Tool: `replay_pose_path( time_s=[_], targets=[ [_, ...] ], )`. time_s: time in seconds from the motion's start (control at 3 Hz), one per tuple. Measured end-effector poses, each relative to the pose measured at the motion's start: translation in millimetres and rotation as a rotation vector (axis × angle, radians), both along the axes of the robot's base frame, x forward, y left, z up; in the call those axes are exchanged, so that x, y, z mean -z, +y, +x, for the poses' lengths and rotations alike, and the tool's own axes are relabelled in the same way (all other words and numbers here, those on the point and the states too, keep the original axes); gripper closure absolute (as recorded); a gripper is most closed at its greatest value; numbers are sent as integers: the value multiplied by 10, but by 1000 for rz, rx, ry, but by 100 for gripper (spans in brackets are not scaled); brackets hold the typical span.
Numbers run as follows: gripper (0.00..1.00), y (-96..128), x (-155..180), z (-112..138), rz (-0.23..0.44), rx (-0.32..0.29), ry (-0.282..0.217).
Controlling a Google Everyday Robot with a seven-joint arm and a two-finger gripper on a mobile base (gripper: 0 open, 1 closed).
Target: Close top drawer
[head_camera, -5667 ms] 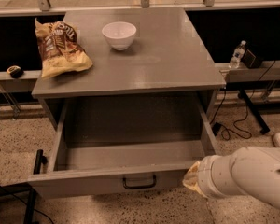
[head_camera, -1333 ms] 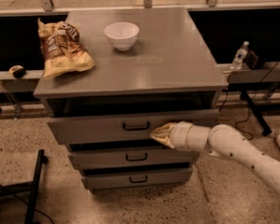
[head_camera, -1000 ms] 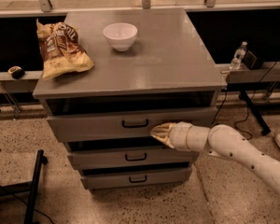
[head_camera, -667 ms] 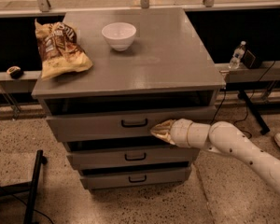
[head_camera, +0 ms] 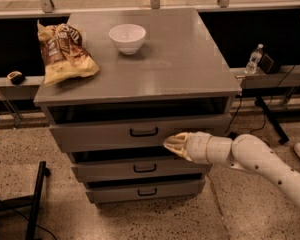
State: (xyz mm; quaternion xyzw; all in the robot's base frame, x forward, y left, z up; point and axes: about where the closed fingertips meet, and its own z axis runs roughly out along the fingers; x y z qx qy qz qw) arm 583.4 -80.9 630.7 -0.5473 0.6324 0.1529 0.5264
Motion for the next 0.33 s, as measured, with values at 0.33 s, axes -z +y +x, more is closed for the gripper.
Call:
replay_pose_path(
  time_s=[0.33],
  targets=[
    [100, 31, -112, -267, -12, -82, -6]
  ],
)
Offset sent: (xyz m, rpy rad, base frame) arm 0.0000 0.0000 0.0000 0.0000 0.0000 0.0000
